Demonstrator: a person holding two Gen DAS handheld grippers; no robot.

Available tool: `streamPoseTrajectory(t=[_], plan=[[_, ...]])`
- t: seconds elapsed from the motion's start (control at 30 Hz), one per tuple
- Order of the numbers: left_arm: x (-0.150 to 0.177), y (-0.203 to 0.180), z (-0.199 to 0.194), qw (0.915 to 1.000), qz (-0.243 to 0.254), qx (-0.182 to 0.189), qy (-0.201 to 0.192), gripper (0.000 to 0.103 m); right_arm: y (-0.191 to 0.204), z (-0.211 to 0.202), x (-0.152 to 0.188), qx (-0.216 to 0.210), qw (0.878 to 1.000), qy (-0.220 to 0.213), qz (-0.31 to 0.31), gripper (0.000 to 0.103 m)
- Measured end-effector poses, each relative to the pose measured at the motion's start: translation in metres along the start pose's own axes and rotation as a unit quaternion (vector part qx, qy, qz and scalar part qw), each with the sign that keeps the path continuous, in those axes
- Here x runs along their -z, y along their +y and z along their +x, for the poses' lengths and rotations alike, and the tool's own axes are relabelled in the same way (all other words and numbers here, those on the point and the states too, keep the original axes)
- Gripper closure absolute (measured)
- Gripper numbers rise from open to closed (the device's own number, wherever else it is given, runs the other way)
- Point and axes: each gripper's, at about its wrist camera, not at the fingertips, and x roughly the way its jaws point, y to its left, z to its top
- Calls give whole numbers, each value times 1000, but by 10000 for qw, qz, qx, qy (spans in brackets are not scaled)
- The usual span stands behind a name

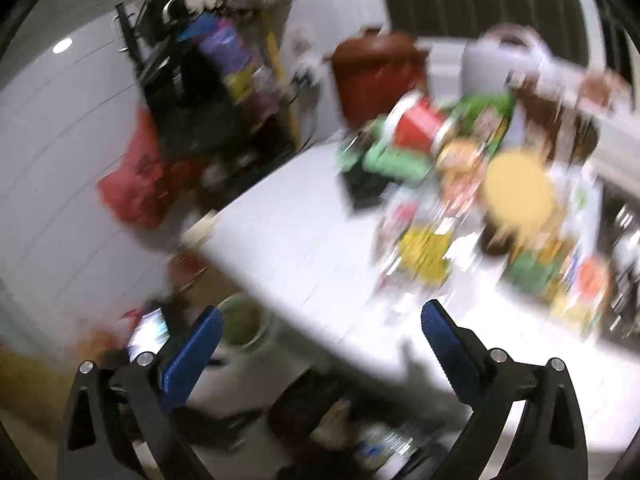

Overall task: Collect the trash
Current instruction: 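Grasp the red-and-white paper cup with the left tool while the right tool grasps the clear pastry bag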

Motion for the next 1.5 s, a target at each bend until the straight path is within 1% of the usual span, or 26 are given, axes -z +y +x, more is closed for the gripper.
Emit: streamPoseTrajectory(t=[0.03,0.1,0.13,0.23,0.27,0.3,0.4,0.5,0.57,0.6,0.63,0.67,0.7,0.73,0.9,0.97,1.07,1.1,1.13,1.2,1.23,1.33,1.37,1.4,1.43,1.5], plan=[[-3,2,-5,10000,-29,-33,-74,18,-6,9,-6,180,9998,-12,75,5],[-12,5,-16,9993,-119,-78,-343,18,-19,29,-9,379,9990,38,218,5],[-14,8,-19,9990,-137,-95,-407,18,-26,43,-11,566,9978,135,303,5],[-22,12,-24,9983,-244,-126,-507,18,-40,73,-11,882,9944,379,442,5],[-23,14,-26,9980,-296,-119,-546,18,-44,79,-4,927,9937,422,467,5],[-23,14,-27,9978,-324,-119,-565,18,-47,86,-4,1004,9926,482,490,5],[-21,18,-29,9977,-333,-136,-573,18,-56,104,-1,1031,9909,651,566,5],[-18,21,-29,9978,-357,-143,-532,18,-55,106,-1,1042,9911,620,551,4],[-18,21,-28,9978,-385,-147,-524,18,-53,106,-3,1003,9923,555,458,18],[-19,22,-29,9978,-385,-141,-524,18,-52,103,-4,874,9938,532,433,38],[-19,23,-30,9978,-385,-132,-530,18,-53,100,-4,638,9950,563,527,61],[-21,23,-32,9977,-373,-131,-550,18,-55,99,-4,504,9949,600,631,69],[-23,22,-33,9976,-345,-137,-584,18,-56,96,-4,410,9947,606,719,85],[-25,22,-35,9975,-326,-138,-609,18,-57,91,-4,356,9945,588,790,92],[-48,23,-50,9951,-332,-21,-930,18,-52,48,-14,141,9961,221,848,94],[-69,24,-61,9923,-382,122,-1169,18,-53,25,-21,103,9961,-9,871,95],[-113,22,-77,9856,-366,180,-1640,17,-59,-6,-27,97,9951,-254,953,94],[-131,19,-80,9835,-306,221,-1768,15,-62,-14,-27,115,9945,-310,990,94],[-157,13,-83,9802,-138,252,-1957,14,-65,-18,-27,118,9940,-337,1036,94],[-202,-4,-85,9724,327,169,-2303,14,-72,-28,-24,133,9922,-399,1173,94],[-219,-10,-82,9710,537,130,-2325,14,-75,-32,-21,161,9913,-402,1244,94],[-271,-38,-64,9681,1158,-316,-2201,14,-82,-40,-12,204,9896,-373,1377,94],[-285,-43,-56,9683,1266,-396,-2115,14,-84,-42,-8,213,9889,-362,1427,94],[-293,-45,-50,9693,1298,-419,-2046,14,-85,-44,-5,209,9882,-351,1475,94],[-300,-48,-45,9699,1371,-358,-1980,14,-86,-45,-3,205,9875,-335,1524,94],[-307,-53,-31,9697,1525,-473,-1851,14,-88,-45,-1,165,9866,-315,1595,94]])
